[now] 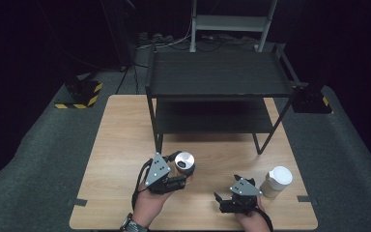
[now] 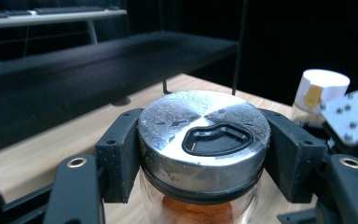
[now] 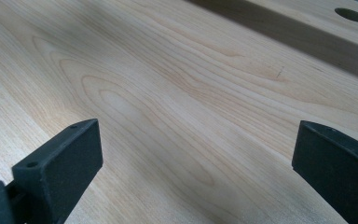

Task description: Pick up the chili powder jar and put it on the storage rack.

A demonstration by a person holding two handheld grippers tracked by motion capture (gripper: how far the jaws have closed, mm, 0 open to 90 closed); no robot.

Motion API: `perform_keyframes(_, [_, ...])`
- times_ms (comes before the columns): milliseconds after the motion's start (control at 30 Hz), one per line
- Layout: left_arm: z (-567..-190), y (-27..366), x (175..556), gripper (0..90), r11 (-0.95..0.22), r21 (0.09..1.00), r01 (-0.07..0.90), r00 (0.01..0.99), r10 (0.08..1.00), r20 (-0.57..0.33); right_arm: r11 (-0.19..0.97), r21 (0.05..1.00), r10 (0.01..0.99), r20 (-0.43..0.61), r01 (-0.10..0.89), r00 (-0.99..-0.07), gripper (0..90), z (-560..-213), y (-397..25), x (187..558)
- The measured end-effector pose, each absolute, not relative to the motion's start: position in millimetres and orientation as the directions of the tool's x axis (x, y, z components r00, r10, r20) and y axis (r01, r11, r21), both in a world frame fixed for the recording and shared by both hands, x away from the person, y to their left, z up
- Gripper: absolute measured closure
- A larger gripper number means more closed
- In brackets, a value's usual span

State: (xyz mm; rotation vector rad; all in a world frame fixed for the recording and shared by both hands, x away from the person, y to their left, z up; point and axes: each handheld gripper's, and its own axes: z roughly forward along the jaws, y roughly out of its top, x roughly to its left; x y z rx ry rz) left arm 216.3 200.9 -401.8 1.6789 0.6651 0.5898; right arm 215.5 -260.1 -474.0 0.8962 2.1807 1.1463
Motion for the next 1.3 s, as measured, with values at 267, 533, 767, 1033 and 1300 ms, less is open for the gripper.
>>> perform_keyframes(267, [-380, 204, 216, 34.9, -0.153, 0.985, 0.077, 0.694, 0.718, 0.057, 0.423, 0.85, 0.749, -0.132, 0.314, -0.65, 0.7, -474, -260, 216])
perform_keyframes(533, [-361, 207, 218, 34.9, -0.135, 0.99, 0.044, 0.679, 0.731, 0.069, 0.422, 0.851, 0.748, -0.131, 0.313, -0.65, 0.7, -474, -261, 216])
perform_keyframes(767, [-341, 208, 223, 34.9, -0.116, 0.993, 0.013, 0.664, 0.744, 0.078, 0.42, 0.851, 0.749, -0.129, 0.314, -0.65, 0.7, -474, -261, 216])
perform_keyframes(1033, [-325, 209, 226, 34.9, -0.102, 0.995, -0.012, 0.653, 0.753, 0.085, 0.419, 0.851, 0.748, -0.127, 0.315, -0.652, 0.7, -474, -262, 216])
perform_keyframes(1300, [-304, 208, 233, 34.9, -0.065, 0.997, -0.038, 0.641, 0.764, 0.074, 0.419, 0.852, 0.748, -0.126, 0.315, -0.652, 0.7, -474, -262, 216])
